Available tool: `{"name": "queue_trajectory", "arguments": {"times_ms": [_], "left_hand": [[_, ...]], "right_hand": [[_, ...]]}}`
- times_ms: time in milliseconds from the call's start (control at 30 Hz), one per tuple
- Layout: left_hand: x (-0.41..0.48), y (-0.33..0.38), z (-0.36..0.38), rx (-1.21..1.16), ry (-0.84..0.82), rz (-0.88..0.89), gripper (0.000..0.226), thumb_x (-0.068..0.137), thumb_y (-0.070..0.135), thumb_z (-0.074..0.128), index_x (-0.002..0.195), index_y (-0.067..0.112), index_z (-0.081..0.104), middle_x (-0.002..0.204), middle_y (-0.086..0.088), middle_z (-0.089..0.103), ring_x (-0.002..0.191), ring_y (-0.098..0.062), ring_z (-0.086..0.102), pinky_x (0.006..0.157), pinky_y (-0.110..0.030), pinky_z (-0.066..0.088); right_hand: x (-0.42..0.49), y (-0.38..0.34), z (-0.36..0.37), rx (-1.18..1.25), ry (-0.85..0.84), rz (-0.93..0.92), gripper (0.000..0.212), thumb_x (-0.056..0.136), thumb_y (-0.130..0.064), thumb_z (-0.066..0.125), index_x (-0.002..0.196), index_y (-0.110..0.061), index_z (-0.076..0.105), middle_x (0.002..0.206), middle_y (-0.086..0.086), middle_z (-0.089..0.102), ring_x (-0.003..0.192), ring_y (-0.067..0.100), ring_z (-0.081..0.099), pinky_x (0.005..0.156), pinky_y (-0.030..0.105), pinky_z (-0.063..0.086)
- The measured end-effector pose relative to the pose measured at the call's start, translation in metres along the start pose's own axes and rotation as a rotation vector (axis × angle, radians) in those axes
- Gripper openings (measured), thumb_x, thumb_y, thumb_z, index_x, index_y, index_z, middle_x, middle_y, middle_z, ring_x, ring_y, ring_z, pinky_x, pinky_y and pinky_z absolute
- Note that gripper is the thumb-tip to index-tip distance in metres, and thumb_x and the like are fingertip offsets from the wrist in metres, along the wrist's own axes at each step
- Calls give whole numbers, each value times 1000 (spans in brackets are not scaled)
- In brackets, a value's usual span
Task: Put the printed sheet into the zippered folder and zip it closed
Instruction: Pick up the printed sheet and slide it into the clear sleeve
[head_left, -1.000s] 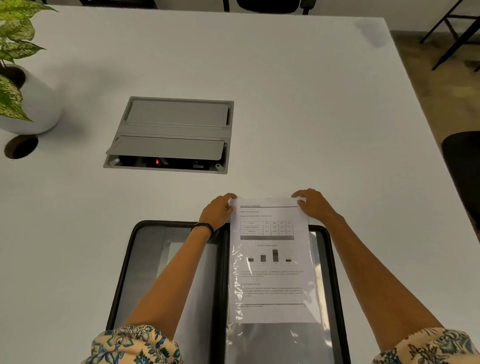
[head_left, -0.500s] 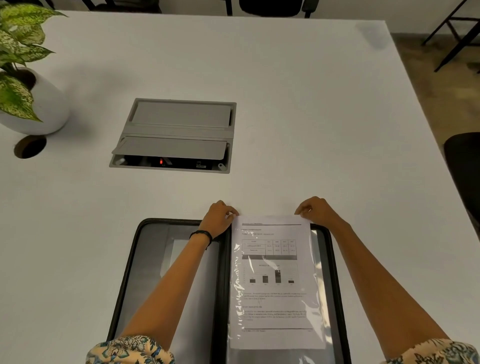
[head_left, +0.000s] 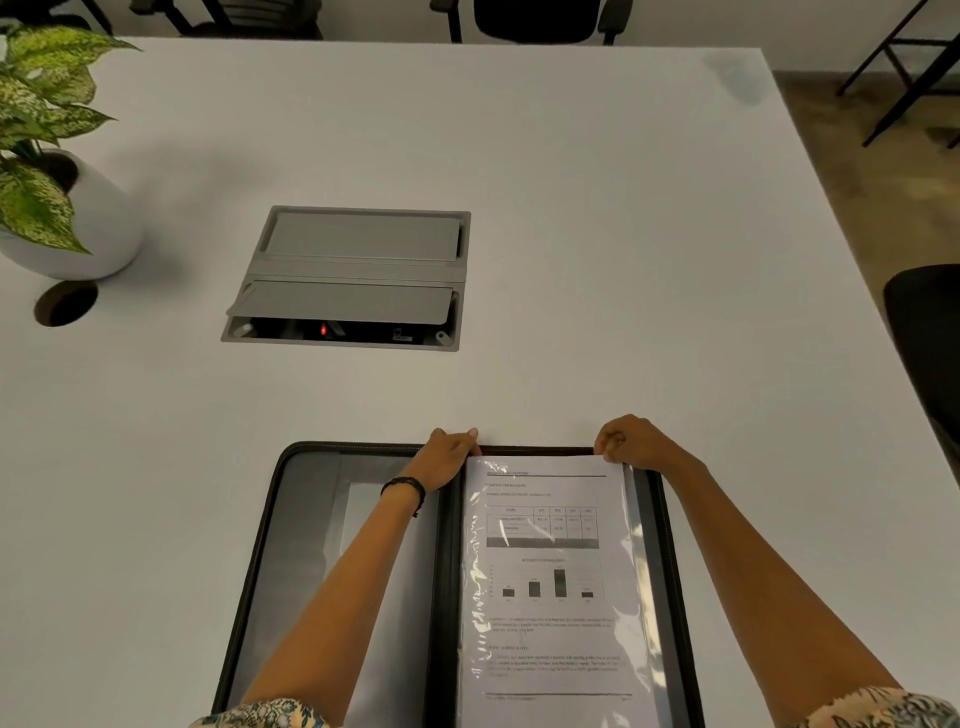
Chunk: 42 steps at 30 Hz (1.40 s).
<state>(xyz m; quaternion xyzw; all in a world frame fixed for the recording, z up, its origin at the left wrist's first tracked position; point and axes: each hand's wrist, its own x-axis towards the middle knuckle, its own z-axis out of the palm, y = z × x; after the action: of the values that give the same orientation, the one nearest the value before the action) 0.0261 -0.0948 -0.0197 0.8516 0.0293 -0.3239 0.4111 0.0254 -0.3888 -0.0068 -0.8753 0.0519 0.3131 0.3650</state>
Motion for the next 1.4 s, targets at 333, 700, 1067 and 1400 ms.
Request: {"name": "queue_trajectory", "arguments": {"times_ms": [333,700,1067,1400], "left_hand": [[3,-3,3,24,-4,-20,52,101,38,30,100,5,70,88,-23,42,102,-48,56,103,-47,43],[-16,-21,17,203,21,170,28,95,30,51,116,12,58,106,-3,36,98,-15,41,96,-24,38],[-56,-42,32,211,-84,233,68,92,26,57,149,16,21,159,-5,11,147,-21,15,117,-27,15],[-103,-75,72,477,-97,275,84,91,34,57,150,18,-1,160,-8,-11,149,-22,2,120,-46,-5]], "right_hand": [[2,4,7,-45,2,63,22,88,-13,57,83,1,73,61,-11,57,52,-3,50,48,4,39],[-7,10,21,-106,79,-14,31,87,-10,59,64,11,63,67,17,57,68,24,49,64,33,41],[-66,27,85,-104,393,-52,50,91,-5,48,139,-10,34,153,19,16,142,31,19,115,35,21],[-127,61,142,-212,380,-35,60,96,-21,41,144,-15,5,157,11,-1,145,27,4,118,38,13]]}}
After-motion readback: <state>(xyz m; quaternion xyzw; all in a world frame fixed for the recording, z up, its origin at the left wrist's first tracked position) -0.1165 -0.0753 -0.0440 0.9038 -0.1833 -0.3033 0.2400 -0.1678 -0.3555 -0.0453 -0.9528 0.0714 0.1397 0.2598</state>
